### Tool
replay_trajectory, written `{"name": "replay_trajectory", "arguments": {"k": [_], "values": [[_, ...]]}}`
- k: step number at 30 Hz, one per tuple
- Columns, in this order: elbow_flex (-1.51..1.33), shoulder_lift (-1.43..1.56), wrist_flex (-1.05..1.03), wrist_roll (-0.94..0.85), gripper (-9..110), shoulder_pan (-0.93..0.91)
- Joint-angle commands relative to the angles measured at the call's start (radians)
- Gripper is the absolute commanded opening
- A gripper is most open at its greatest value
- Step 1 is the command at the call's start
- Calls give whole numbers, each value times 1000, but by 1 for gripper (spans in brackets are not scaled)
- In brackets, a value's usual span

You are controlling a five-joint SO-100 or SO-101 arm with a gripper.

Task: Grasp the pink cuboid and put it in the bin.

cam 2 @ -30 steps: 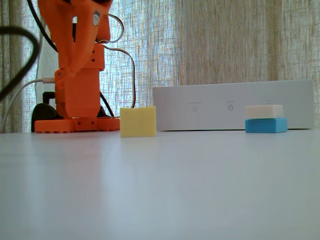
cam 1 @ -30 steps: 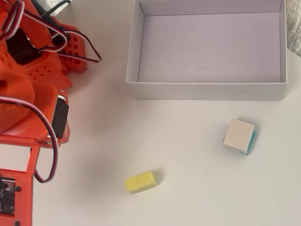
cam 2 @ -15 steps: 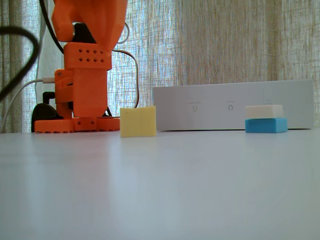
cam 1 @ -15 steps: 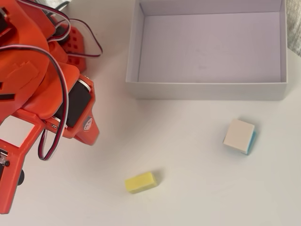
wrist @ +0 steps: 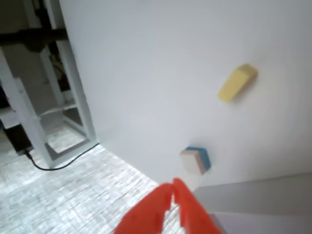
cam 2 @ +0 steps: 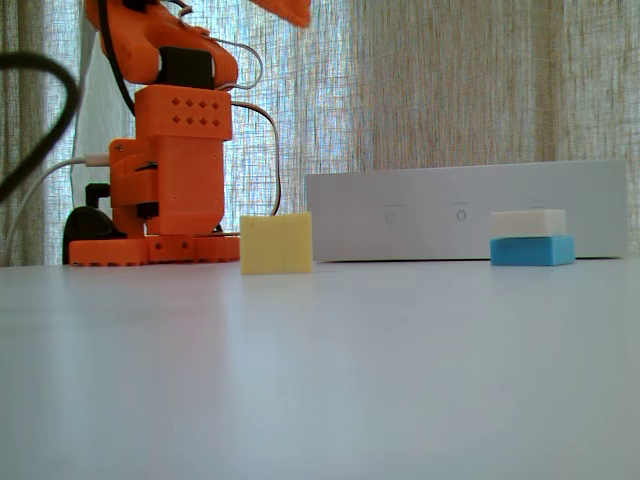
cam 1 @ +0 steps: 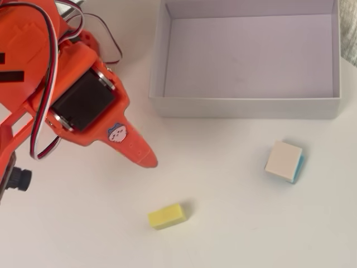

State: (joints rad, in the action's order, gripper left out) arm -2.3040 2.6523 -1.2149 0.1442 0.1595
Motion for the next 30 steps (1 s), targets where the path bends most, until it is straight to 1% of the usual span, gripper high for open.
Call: {"name": "replay_trajectory", "arguments": {"k": [1,6,17,27,30], "values": [[-14,51,61,95,-8,17],[-137,147,100,124,-8,31],[-437,463,97,74,-8,23],[-597,658,-17,61,-8,3],[-615,658,-32,48,-8,-6]]}}
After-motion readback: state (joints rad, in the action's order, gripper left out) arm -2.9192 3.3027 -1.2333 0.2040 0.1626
